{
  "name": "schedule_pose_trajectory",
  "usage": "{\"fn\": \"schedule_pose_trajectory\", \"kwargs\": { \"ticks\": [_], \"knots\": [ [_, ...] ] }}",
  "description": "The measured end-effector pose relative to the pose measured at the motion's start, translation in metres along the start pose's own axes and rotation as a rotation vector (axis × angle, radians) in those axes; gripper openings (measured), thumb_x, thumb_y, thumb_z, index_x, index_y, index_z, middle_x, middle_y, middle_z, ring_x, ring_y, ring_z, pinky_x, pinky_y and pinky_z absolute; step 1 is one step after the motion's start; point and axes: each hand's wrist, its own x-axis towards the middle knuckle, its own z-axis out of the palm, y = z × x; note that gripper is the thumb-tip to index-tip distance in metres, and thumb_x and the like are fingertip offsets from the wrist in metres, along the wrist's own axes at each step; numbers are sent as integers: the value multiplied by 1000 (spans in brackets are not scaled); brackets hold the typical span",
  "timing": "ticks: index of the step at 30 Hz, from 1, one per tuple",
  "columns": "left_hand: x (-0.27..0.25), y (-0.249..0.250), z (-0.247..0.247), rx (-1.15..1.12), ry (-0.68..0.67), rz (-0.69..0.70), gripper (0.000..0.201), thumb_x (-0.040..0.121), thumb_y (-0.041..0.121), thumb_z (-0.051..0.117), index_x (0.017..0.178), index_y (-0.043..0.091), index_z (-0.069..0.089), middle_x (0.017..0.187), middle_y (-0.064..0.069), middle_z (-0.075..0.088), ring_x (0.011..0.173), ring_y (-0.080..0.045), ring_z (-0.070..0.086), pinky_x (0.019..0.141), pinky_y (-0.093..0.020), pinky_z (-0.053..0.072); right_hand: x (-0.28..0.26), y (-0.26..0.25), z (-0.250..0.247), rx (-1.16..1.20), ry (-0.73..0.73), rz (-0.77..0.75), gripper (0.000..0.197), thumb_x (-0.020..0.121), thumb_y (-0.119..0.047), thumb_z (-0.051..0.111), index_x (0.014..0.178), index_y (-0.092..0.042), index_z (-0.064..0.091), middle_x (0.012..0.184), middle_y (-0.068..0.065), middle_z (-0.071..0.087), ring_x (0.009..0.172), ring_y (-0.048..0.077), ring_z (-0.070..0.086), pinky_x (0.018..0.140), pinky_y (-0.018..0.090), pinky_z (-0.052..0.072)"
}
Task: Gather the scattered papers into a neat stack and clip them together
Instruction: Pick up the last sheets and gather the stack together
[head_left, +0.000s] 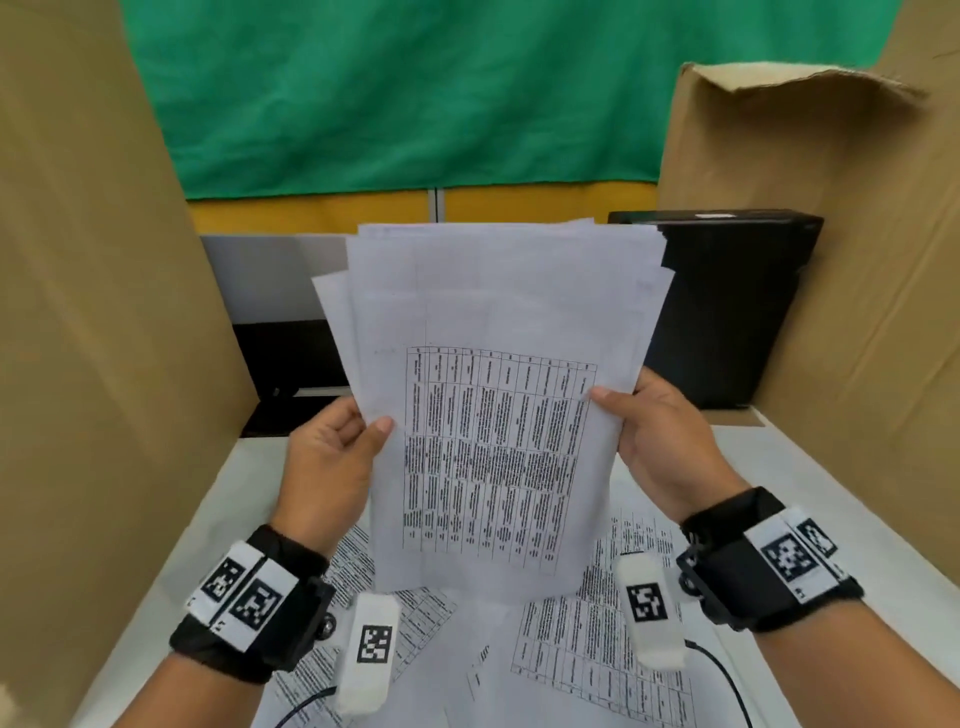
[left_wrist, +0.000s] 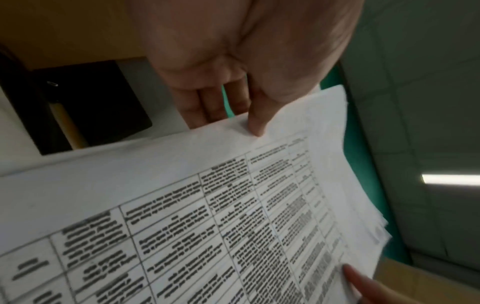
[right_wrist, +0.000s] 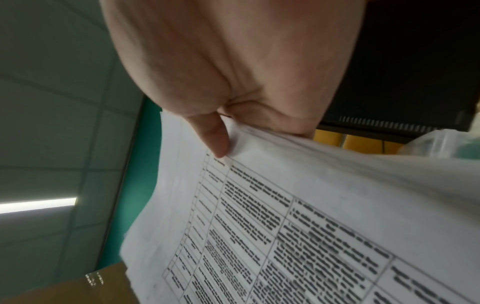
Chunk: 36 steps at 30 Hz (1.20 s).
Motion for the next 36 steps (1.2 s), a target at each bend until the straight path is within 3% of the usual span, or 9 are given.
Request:
{"fn": "schedule_pose_trajectory", "kwargs": {
  "ticks": [6, 9, 13, 18, 24, 27, 31, 34, 36],
  "knots": [
    [4, 34, 10, 44, 15, 183, 38, 98, -4, 48, 105, 30, 63, 101, 10, 76, 96, -4, 71, 81, -20, 56, 2, -31, 11, 19, 23, -138, 41, 97, 6, 46, 111, -24, 71, 118, 5, 76, 113, 26, 70, 98, 44, 54],
    [4, 44, 10, 11, -33, 186, 34, 98, -2, 49, 112, 27, 59, 102, 9, 77, 96, -5, 71, 78, -22, 57, 1, -37, 14, -32, 0, -174, 47, 94, 11, 45, 110, -26, 68, 112, -1, 77, 108, 23, 72, 91, 38, 58],
    [4, 46, 15, -5, -48, 150, 35, 98, -4, 46, 120, 22, 55, 119, -3, 70, 110, -16, 67, 92, -34, 52, 6, -29, 15, -126, -7, -145, 53, 91, 13, 42, 115, -28, 64, 109, -5, 76, 99, 15, 72, 79, 28, 60],
    [5, 38, 26, 4, -61, 72, 38, 98, -6, 43, 115, 26, 56, 116, 8, 68, 101, 2, 67, 86, -19, 52, 7, -21, 21, -183, -5, -38, 48, 93, 10, 41, 108, -28, 67, 111, -1, 75, 108, 25, 71, 90, 39, 57],
    [3, 48, 27, -69, -20, 103, 32, 98, -6, 43, 122, 15, 47, 116, 8, 65, 105, 2, 64, 84, -15, 52, 4, -26, 14, -107, 53, -51, 48, 90, 8, 41, 98, -26, 75, 114, 8, 76, 109, 33, 70, 94, 50, 55],
    [-8, 26, 25, 0, 8, -7, 39, 94, -8, 47, 123, 18, 47, 111, 12, 66, 92, 7, 66, 75, -10, 53, -3, 0, 14, -201, 44, 44, 47, 90, 9, 41, 111, -22, 70, 117, 3, 75, 106, 26, 70, 89, 43, 56],
    [-17, -22, 9, 138, -159, -313, 42, 93, 6, 59, 130, 27, 56, 118, 9, 68, 116, -15, 62, 106, -41, 44, -16, 39, 10, -354, -24, 245, 38, 94, 9, 42, 109, -18, 64, 103, -2, 68, 83, 11, 62, 70, 25, 48],
    [-20, -47, 3, 186, -192, -447, 23, 95, 27, 60, 116, 36, 60, 119, 9, 68, 121, -21, 59, 109, -49, 40, -12, 45, 9, -341, -39, 280, 43, 94, 8, 44, 119, -21, 62, 117, 1, 69, 95, 17, 65, 86, 35, 53],
    [-19, -54, 5, 189, -84, -392, 14, 99, 24, 55, 104, 28, 67, 110, 1, 72, 112, -27, 64, 100, -47, 48, -7, 39, 13, -309, -62, 258, 38, 93, 4, 49, 111, -25, 66, 119, 2, 72, 104, 23, 67, 93, 38, 53]
  ]
}}
